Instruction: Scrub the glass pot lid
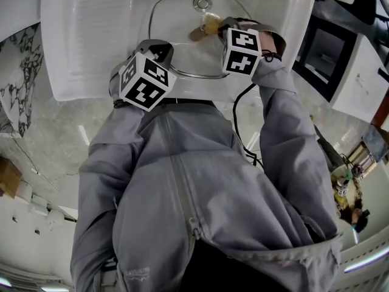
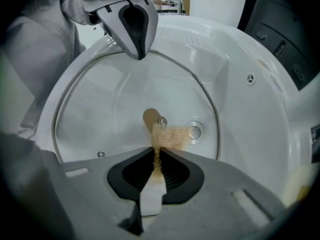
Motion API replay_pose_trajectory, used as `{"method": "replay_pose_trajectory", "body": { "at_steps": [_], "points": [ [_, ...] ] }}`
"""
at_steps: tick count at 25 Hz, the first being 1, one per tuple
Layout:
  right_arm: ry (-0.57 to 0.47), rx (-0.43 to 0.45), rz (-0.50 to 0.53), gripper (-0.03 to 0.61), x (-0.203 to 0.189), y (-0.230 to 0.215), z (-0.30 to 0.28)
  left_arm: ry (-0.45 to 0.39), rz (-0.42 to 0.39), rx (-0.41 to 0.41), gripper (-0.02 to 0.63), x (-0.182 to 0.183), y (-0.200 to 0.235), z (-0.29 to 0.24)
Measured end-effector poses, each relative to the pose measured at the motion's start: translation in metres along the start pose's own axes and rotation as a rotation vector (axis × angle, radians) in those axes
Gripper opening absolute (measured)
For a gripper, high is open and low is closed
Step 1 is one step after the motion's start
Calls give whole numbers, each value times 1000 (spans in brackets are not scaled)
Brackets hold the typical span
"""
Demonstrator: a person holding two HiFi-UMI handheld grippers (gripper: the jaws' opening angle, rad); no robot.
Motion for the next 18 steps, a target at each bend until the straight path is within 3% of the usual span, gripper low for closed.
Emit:
{"method": "replay_pose_trajectory", "body": {
  "at_steps": [18],
  "points": [
    [-74, 188, -53, 36, 39, 80, 43, -16, -11, -5, 6, 2, -2, 1]
  ]
}}
Point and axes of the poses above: the fingertips, and each gripper's own axes: z backward along the fingers, y to its left, x out of its top, the point moved 3 cm from there along z, backward along the fingers, and after that the axes turned 13 degrees about -y, right-handed, at the moved point
